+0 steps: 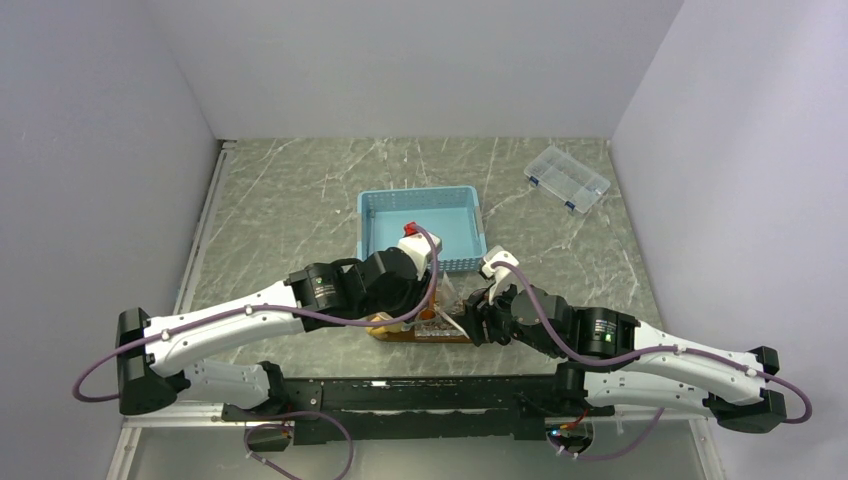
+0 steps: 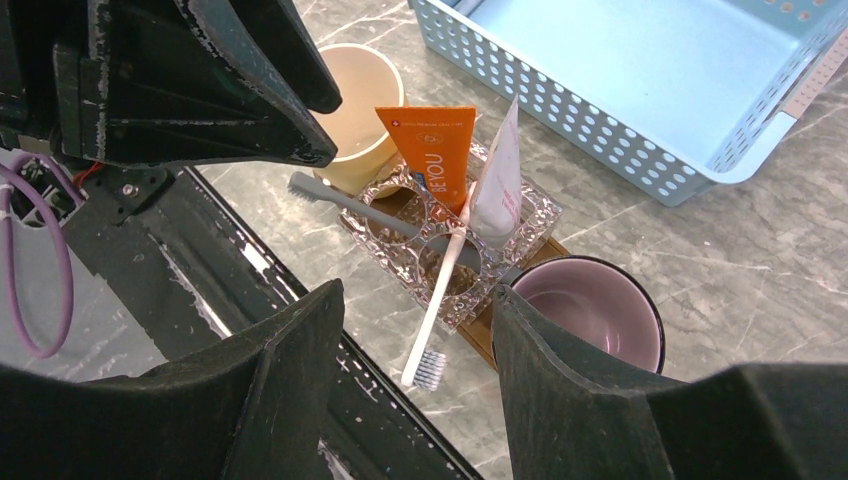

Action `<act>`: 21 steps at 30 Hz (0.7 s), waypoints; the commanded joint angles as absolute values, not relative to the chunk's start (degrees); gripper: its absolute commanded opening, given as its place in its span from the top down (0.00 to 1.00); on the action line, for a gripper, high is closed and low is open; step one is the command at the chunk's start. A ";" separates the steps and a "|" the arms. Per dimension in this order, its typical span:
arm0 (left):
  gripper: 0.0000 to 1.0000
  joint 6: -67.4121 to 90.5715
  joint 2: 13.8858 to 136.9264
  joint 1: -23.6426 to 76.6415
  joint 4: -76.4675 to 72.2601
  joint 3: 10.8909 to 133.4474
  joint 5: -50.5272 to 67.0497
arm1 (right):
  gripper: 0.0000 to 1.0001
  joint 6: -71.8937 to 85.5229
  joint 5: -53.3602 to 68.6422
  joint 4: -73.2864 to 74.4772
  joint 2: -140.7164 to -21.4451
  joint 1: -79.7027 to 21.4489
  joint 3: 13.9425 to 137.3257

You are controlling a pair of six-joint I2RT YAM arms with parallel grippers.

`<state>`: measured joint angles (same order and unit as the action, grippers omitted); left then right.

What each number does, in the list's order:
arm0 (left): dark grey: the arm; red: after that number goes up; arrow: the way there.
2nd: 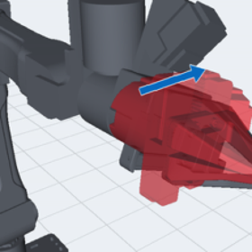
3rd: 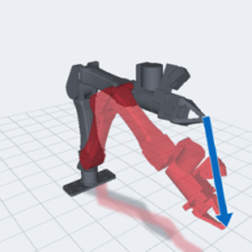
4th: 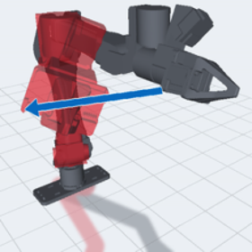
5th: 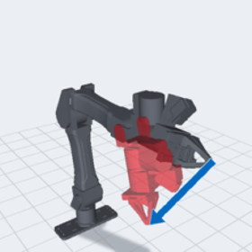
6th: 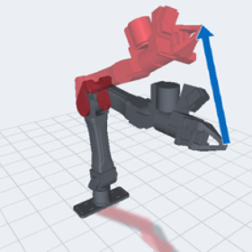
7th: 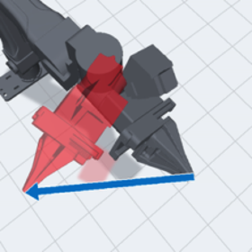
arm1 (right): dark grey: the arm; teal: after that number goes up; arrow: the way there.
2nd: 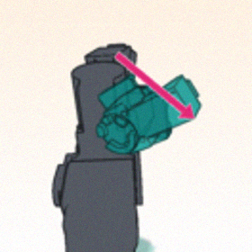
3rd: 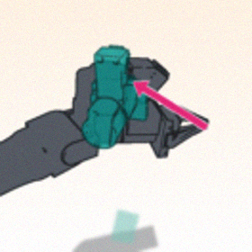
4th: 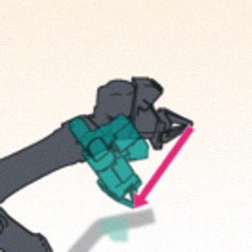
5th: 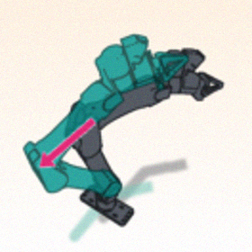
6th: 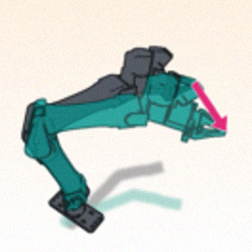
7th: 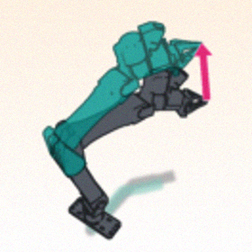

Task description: Prepare toiletry sets of a toothbrush and toothpaste on the tray

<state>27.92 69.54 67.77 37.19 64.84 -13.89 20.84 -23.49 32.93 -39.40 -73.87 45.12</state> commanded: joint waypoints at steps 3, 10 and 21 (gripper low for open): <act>0.55 27.87 65.56 68.20 37.49 65.77 -16.89 | 0.41 22.05 -24.29 32.46 -38.67 -74.11 46.82; 0.40 26.41 62.21 68.20 38.40 65.89 -20.06 | 0.39 22.68 -24.19 33.22 -40.75 -74.15 47.75; 0.01 24.31 57.22 68.20 41.00 66.25 -24.04 | 0.37 24.43 -29.38 36.41 -42.62 -74.14 50.57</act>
